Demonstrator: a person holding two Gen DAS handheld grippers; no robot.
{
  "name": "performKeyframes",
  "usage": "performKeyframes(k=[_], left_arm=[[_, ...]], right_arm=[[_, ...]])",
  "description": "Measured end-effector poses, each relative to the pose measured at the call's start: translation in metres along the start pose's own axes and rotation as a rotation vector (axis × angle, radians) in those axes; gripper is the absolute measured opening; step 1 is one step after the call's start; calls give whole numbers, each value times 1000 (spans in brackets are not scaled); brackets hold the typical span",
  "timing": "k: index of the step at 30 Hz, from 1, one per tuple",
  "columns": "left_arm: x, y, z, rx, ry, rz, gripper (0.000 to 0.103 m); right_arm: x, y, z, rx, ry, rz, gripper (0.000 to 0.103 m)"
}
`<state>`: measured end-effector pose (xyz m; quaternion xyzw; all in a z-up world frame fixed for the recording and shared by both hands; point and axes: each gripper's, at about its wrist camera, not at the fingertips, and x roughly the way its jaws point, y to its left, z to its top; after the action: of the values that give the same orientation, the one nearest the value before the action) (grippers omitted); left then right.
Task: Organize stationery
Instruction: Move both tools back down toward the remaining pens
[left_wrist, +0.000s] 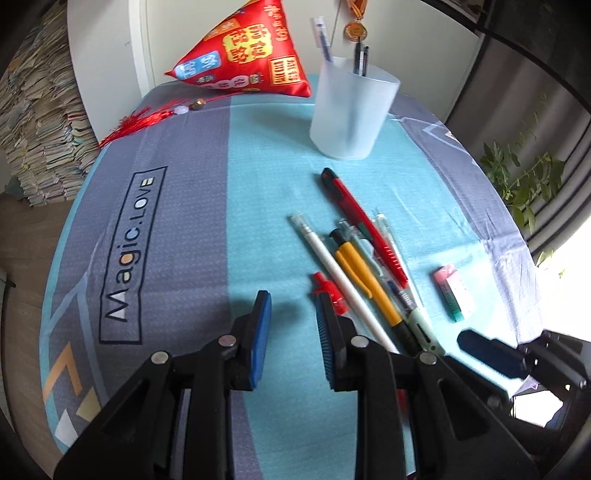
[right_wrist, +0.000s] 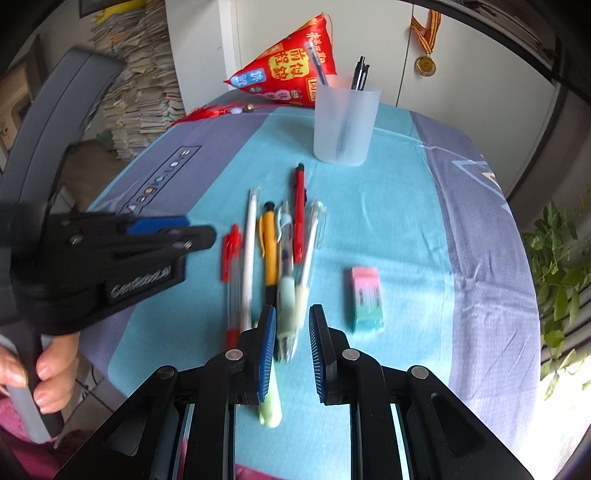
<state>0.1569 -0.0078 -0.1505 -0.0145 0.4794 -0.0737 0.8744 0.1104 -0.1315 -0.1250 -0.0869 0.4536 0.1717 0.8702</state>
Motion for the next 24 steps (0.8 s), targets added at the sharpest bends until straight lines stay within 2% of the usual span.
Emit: performKeyframes(k=[7, 11, 16, 19, 24], left_arm=[[7, -11, -1, 46, -8, 43, 26], [8, -8, -1, 48, -13, 72, 36], [13, -3, -1, 36, 11, 108, 37], [15, 0, 1, 3, 13, 106, 36], [14, -3, 2, -9, 23, 50, 36]], right_arm=[[-3, 7, -20, -29, 57, 28, 17], [-5, 5, -19, -27, 42, 9, 17], [-2, 0, -11, 5, 27, 0, 17], [4, 0, -10, 15, 33, 4, 17], [11, -2, -9, 29, 28, -10, 16]])
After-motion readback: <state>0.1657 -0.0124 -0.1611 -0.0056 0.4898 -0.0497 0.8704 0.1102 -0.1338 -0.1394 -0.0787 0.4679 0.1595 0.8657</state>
